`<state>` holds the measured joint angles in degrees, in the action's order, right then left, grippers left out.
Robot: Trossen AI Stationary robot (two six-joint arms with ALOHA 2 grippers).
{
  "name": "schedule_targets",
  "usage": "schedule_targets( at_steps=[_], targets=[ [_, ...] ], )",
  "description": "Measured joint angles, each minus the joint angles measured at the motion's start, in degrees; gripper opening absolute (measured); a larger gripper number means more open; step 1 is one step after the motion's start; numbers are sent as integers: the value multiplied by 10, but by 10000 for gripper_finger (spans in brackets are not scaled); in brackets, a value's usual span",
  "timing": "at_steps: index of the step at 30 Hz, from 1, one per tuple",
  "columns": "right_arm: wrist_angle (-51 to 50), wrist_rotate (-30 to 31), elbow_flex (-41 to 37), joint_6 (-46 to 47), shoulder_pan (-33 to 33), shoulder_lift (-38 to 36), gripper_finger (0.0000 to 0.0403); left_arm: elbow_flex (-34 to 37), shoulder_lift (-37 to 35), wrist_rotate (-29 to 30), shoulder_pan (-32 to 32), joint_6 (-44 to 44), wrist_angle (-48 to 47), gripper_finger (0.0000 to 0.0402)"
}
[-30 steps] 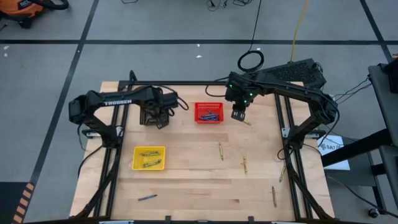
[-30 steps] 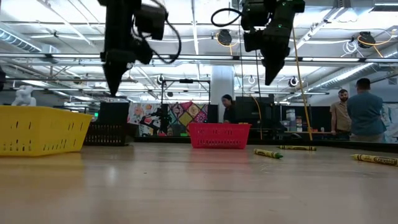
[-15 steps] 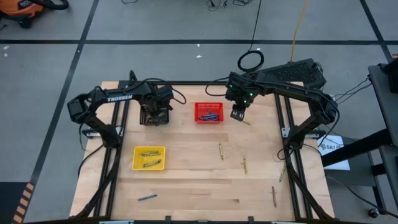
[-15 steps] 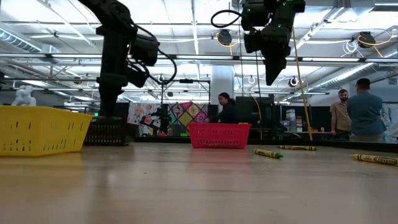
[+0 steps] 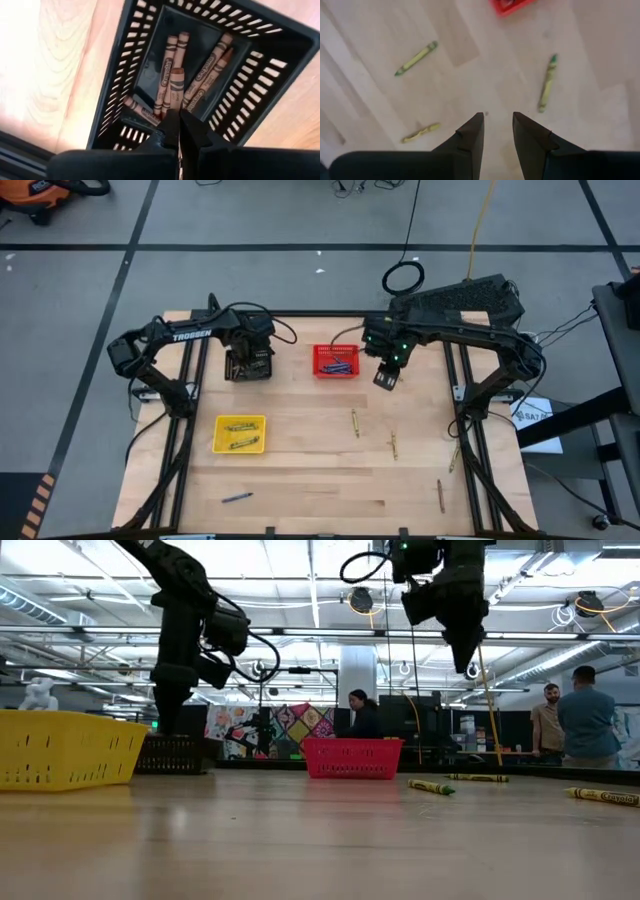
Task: Sort crayons
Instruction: Put the brown crayon into the black bin, then put the green crayon into the yellow bin
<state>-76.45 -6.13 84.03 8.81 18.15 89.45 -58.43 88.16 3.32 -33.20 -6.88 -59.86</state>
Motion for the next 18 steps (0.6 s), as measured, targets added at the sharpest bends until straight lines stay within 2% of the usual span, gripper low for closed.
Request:
schedule_targets(
  at_steps=[7,13,18],
  targets=[
    [-13,1,0,69,-72,0,91,0,0,-3,0,-17,24,5],
    [-25,36,0,104,-127,0,91,0,0,-32,1,-28,25,50],
    [-31,77,-3,126,-154,-5,91,0,0,15,1,-29,24,75]
  ],
)
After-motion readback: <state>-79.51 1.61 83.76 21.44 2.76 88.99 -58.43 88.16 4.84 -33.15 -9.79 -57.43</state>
